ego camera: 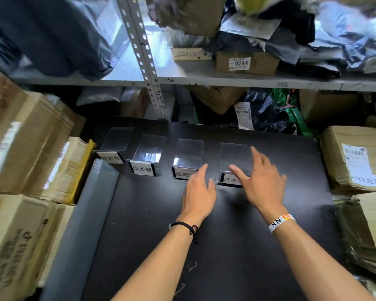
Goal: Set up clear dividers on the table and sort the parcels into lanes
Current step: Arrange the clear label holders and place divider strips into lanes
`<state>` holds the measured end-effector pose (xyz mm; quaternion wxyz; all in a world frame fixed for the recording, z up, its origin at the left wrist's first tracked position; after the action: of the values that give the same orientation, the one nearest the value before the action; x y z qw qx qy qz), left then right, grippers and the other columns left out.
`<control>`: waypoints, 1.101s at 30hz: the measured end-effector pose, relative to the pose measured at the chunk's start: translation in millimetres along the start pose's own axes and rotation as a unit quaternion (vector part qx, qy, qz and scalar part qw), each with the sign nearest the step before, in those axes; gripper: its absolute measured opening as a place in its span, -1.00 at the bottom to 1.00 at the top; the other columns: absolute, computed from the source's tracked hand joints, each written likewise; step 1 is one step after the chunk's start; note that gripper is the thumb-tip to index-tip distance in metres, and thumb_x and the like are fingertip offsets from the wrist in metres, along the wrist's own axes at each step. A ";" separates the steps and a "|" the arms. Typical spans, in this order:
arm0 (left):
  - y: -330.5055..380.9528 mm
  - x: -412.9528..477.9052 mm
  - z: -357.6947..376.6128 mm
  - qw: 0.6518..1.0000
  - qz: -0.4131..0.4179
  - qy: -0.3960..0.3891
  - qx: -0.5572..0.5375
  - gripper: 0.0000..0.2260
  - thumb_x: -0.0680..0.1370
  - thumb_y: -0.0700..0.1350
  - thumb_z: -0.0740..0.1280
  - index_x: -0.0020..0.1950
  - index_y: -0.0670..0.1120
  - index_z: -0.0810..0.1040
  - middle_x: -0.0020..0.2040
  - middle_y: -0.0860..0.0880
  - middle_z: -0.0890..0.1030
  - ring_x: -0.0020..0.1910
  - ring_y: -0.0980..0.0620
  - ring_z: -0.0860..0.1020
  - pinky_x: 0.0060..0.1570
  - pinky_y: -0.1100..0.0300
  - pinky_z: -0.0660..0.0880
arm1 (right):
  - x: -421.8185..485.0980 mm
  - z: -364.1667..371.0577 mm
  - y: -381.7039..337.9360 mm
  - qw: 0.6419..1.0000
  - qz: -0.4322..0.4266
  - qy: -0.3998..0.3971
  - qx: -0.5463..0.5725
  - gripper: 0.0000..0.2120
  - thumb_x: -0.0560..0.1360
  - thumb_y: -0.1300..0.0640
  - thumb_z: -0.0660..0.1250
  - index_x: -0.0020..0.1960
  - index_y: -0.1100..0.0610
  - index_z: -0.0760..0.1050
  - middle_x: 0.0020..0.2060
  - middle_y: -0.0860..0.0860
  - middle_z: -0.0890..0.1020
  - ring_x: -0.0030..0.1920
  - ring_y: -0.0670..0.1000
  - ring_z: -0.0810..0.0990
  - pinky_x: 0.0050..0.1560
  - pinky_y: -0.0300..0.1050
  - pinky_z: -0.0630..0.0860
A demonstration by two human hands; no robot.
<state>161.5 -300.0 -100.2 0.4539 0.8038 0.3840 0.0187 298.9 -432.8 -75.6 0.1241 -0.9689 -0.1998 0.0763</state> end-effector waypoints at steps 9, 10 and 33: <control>32.0 27.3 -229.4 0.963 0.137 0.219 0.076 -0.79 0.62 -0.18 0.34 0.24 -0.07 0.66 0.14 -0.05 0.67 0.13 -0.04 0.61 0.19 0.03 0.55 | 1.9 -41.0 -221.9 0.966 -0.255 0.027 0.044 -0.51 0.62 -0.25 0.30 0.45 -0.04 0.51 0.29 -0.01 0.63 0.27 0.14 0.54 0.18 0.11 0.41; 21.9 38.5 -250.5 0.965 0.115 0.212 0.102 -0.79 0.62 -0.17 0.34 0.22 -0.07 0.67 0.14 -0.06 0.68 0.13 -0.06 0.62 0.19 0.01 0.55 | -1.1 -32.0 -248.5 0.960 -0.279 0.014 0.029 -0.54 0.62 -0.23 0.30 0.44 -0.06 0.51 0.29 -0.03 0.63 0.28 0.12 0.52 0.18 0.10 0.40; -123.9 141.3 -320.4 0.859 0.089 -0.009 0.505 -0.75 0.64 -0.18 0.27 0.26 0.00 0.64 0.23 -0.06 0.60 0.28 -0.14 0.57 0.07 -0.02 0.55 | 16.3 107.7 -413.6 0.946 -0.304 -0.063 -0.096 -0.74 0.66 0.07 0.22 0.20 -0.08 0.66 0.16 -0.06 0.57 0.23 0.11 0.47 0.07 0.02 0.31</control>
<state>65.3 55.1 -49.2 -0.0139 0.9538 0.2631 -0.1445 140.2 -35.7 -68.2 0.0355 -0.8629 -0.4984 0.0760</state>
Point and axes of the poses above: each hand's wrist, its own x-axis towards the middle knuckle, its own z-axis out of the palm, y = z × x, the point moved 7 cm from there along x, towards the middle knuckle
